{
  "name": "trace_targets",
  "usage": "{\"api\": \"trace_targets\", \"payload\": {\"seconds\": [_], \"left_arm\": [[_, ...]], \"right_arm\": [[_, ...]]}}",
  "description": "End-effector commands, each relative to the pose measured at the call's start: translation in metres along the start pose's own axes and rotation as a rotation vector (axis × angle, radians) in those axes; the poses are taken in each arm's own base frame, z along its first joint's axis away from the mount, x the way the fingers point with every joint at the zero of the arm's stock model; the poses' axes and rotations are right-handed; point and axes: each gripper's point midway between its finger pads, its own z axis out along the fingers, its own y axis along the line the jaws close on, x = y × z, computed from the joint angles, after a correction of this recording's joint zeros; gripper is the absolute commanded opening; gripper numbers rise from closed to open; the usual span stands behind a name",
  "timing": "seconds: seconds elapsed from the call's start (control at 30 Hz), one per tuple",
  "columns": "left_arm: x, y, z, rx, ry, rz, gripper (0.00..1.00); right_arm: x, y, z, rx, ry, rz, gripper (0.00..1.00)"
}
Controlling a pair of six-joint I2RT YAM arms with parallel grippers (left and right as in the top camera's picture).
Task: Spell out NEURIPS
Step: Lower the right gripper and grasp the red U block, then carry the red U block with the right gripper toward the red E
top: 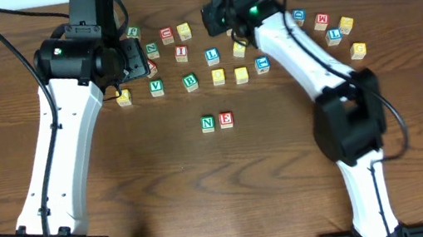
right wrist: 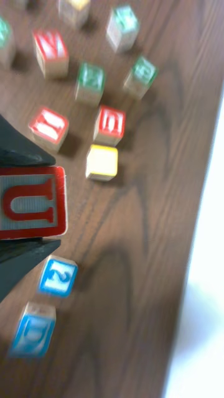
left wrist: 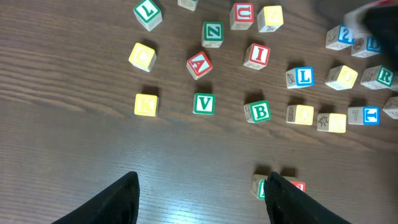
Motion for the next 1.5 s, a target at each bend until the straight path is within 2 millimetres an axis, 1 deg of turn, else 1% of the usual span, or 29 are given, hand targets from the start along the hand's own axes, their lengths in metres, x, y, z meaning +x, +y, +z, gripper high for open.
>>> {"api": "trace_targets", "payload": {"seconds": [0.0,0.07,0.13,0.23,0.3,0.37,0.43,0.5,0.6,0.67,0.83,0.93,1.03,1.17,1.47], "left_arm": [[0.002,0.001,-0.002,0.006,0.001,0.005,0.63],[0.002,0.001,-0.002,0.006,0.001,0.005,0.64],[0.002,0.001,-0.002,0.006,0.001,0.005,0.64],[0.002,0.001,-0.002,0.006,0.001,0.005,0.64],[0.002,0.001,-0.002,0.006,0.001,0.005,0.64],[0.002,0.001,-0.002,0.006,0.001,0.005,0.64],[0.001,0.001,-0.002,0.006,0.001,0.005,0.64],[0.001,0.001,-0.002,0.007,-0.002,0.005,0.64],[-0.001,0.000,-0.002,0.009,-0.008,0.005,0.64],[-0.002,0.000,-0.002,0.011,-0.013,0.005,0.64],[-0.004,-0.001,-0.002,0.013,-0.020,0.005,0.64],[-0.004,-0.001,-0.002,0.013,-0.020,0.005,0.64],[-0.004,-0.001,-0.002,0.013,-0.020,0.005,0.64],[-0.004,-0.001,-0.002,0.013,-0.020,0.005,0.64],[-0.004,-0.001,-0.002,0.013,-0.019,0.005,0.64]], "right_arm": [[-0.028,0.012,-0.052,-0.011,-0.050,0.026,0.17],[-0.025,0.013,-0.070,-0.007,-0.022,0.057,0.14],[-0.019,0.013,-0.086,-0.001,0.013,0.090,0.13],[-0.001,0.012,-0.108,0.016,0.096,0.145,0.13],[0.017,0.010,-0.121,0.035,0.174,0.177,0.13],[0.035,0.008,-0.129,0.051,0.251,0.195,0.12],[0.057,0.007,-0.135,0.068,0.341,0.205,0.13],[0.083,0.004,-0.143,0.090,0.450,0.211,0.13],[0.111,0.002,-0.150,0.115,0.566,0.212,0.13],[0.128,0.002,-0.151,0.127,0.623,0.212,0.16],[0.167,0.001,-0.147,0.158,0.735,0.231,0.16],[0.191,0.001,-0.141,0.172,0.791,0.231,0.16],[0.211,0.004,-0.133,0.177,0.821,0.225,0.16],[0.227,0.007,-0.119,0.168,0.815,0.208,0.15],[0.243,0.011,-0.102,0.157,0.791,0.194,0.15]]}}
